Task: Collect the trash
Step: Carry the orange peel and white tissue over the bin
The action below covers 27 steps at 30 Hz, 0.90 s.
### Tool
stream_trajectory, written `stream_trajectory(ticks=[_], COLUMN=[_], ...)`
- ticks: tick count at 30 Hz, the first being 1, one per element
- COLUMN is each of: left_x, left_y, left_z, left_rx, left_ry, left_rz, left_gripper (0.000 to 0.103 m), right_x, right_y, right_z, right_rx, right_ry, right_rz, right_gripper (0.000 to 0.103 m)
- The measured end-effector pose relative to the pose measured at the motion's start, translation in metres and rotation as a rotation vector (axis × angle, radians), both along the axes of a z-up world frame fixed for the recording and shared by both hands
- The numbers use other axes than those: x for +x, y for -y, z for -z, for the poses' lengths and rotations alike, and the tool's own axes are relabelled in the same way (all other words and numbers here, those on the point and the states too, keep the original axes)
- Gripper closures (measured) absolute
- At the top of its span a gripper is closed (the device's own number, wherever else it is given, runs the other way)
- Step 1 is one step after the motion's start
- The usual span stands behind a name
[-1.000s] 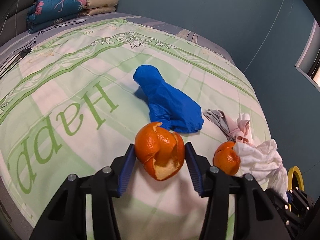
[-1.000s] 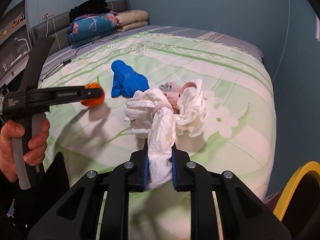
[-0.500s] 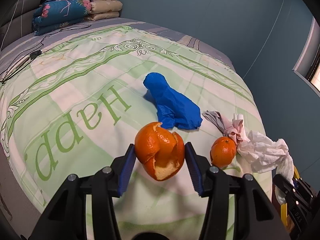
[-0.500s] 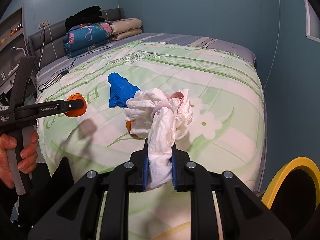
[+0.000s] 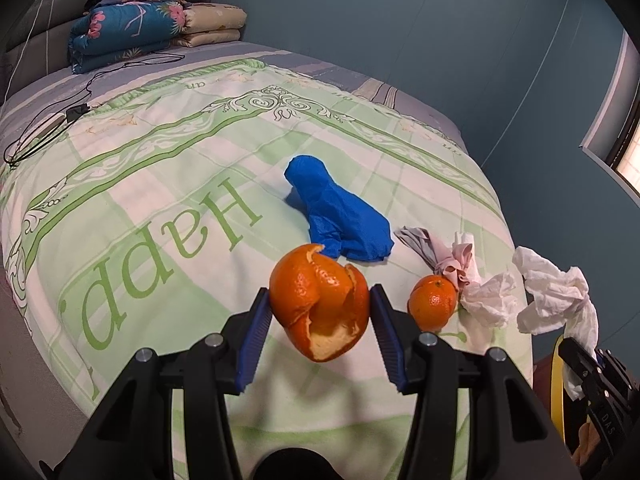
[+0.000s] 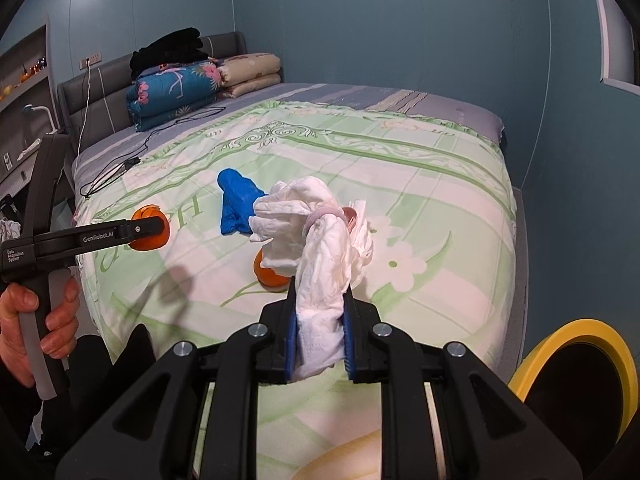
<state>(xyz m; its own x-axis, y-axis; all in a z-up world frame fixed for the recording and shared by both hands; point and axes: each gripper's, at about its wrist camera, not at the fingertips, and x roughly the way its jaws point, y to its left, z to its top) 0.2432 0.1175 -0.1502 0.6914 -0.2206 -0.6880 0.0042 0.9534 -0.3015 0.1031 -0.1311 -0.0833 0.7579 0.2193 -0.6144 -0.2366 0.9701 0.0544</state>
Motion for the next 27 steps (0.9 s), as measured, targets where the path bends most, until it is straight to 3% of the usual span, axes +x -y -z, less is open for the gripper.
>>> stream_trajectory(ticks=[14, 27], left_x=[-0.016, -0.026], left_y=[0.008, 0.053], left_z=[-0.019, -0.037], left_rx=[-0.008, -0.014], left_ry=[0.03, 0.059], left_rz=[0.007, 0.094], left_gripper=[0.056, 0.056], right_x=[-0.021, -0.041], right_y=[0.029, 0.072], right_z=[-0.019, -0.032], right_rx=[0.018, 0.037], right_ry=[0.047, 0.084], right_rz=[0.051, 0.106], right_gripper=[0.086, 0.086])
